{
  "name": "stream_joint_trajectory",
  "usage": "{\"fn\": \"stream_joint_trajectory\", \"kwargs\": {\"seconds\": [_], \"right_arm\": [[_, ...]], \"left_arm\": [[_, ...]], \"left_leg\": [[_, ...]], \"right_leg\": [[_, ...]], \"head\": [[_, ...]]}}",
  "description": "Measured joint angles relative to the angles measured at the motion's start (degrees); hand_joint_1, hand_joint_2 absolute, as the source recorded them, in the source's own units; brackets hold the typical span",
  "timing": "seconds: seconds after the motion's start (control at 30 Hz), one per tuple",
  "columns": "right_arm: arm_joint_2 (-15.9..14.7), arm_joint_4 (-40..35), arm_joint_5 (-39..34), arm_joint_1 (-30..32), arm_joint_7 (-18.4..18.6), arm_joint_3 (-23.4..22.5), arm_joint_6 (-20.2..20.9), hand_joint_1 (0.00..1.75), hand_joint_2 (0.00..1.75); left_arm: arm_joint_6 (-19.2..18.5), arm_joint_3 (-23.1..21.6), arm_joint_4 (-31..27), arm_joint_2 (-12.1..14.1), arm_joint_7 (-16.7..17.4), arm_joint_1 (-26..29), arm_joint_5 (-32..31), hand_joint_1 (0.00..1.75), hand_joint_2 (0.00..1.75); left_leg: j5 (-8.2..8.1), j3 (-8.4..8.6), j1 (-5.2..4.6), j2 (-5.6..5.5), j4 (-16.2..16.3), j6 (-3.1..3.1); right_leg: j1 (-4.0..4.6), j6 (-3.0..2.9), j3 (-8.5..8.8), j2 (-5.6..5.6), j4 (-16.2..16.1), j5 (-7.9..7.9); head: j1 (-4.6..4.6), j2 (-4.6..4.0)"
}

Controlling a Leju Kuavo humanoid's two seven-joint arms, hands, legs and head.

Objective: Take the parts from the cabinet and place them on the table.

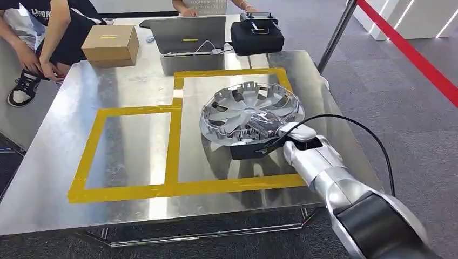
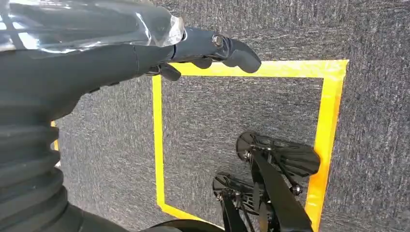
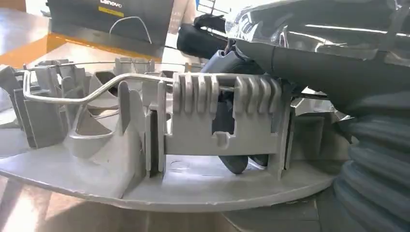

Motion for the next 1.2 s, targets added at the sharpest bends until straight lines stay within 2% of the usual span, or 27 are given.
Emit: {"fn": "stream_joint_trajectory", "kwargs": {"seconds": [0.03,0.2,0.23,0.47,0.67,0.87,1.0,1.1,1.2], "right_arm": [[0.04,0.02,-0.24,0.02,0.00,0.00,0.00,0.00,0.00],[0.68,0.57,-0.40,1.05,-0.17,0.04,0.82,0.00,0.00],[0.77,0.74,-0.33,1.48,-0.31,0.11,1.45,0.00,0.00],[1.75,1.68,-1.18,3.07,-0.83,0.44,2.19,0.00,0.00],[1.25,1.84,-3.28,3.28,-3.19,-0.02,-0.94,0.00,0.00],[-0.61,0.98,-9.32,4.84,-8.35,-3.24,-12.71,0.00,0.00],[-2.94,-4.16,-15.03,7.35,-11.84,-7.20,-21.53,0.00,0.00],[-6.52,-14.80,-16.92,12.40,-11.32,-10.41,-27.44,0.00,0.00],[-10.54,-30.25,-16.39,20.40,-9.44,-14.02,-31.15,0.00,0.00]], "left_arm": [[0.09,-0.09,0.00,0.00,0.00,0.00,-0.02,0.00,1.75],[0.59,-0.17,0.02,-0.04,0.00,0.00,-0.09,0.00,1.75],[0.59,-0.17,0.02,-0.04,0.00,-0.01,-0.07,0.00,0.00],[0.72,-0.17,0.07,-0.07,0.00,0.08,0.17,0.00,0.00],[0.74,-0.17,0.22,-0.09,-0.53,0.31,0.07,0.00,0.00],[0.55,-0.13,0.46,-0.13,-1.75,0.35,0.96,0.00,0.00],[0.63,0.33,0.46,-0.15,-2.80,0.34,2.47,0.00,0.00],[1.14,0.99,0.46,-0.48,-3.52,0.36,3.19,0.00,0.00],[1.55,1.66,0.46,-0.61,-4.35,0.46,3.69,0.00,0.00]], "left_leg": [[0.00,0.00,0.00,0.00,0.00,0.00],[0.00,-0.01,0.02,-0.02,0.00,-0.01],[0.00,-0.06,0.02,-0.05,0.00,-0.01],[0.06,-0.44,0.02,-0.26,0.02,0.02],[0.06,-0.66,0.02,-0.28,0.02,0.02],[0.06,-0.75,0.02,-0.32,0.03,0.02],[0.06,-0.78,0.02,-0.43,0.05,0.02],[0.06,-0.85,0.02,-0.67,0.06,0.03],[0.05,-0.92,0.01,-0.91,0.07,0.04]], "right_leg": [[0.00,0.00,0.00,0.00,0.00,0.00],[0.02,-0.01,0.00,-0.03,0.00,-0.01],[0.05,-0.01,-0.02,-0.06,0.00,-0.01],[0.05,0.01,-0.30,-0.24,0.03,0.00],[0.04,0.01,-0.55,-0.24,0.02,0.00],[0.04,0.01,-0.62,-0.31,0.02,0.00],[0.03,0.01,-0.65,-0.36,0.01,0.00],[0.01,0.02,-0.63,-0.59,-0.02,-0.01],[-0.01,0.07,-0.65,-0.83,-0.05,-0.06]], "head": [[-0.02,0.00],[-0.02,0.00],[0.00,0.00],[0.00,0.00],[-0.02,0.00],[0.00,0.00],[-0.02,0.00],[-0.02,0.00],[-0.02,0.00]]}}
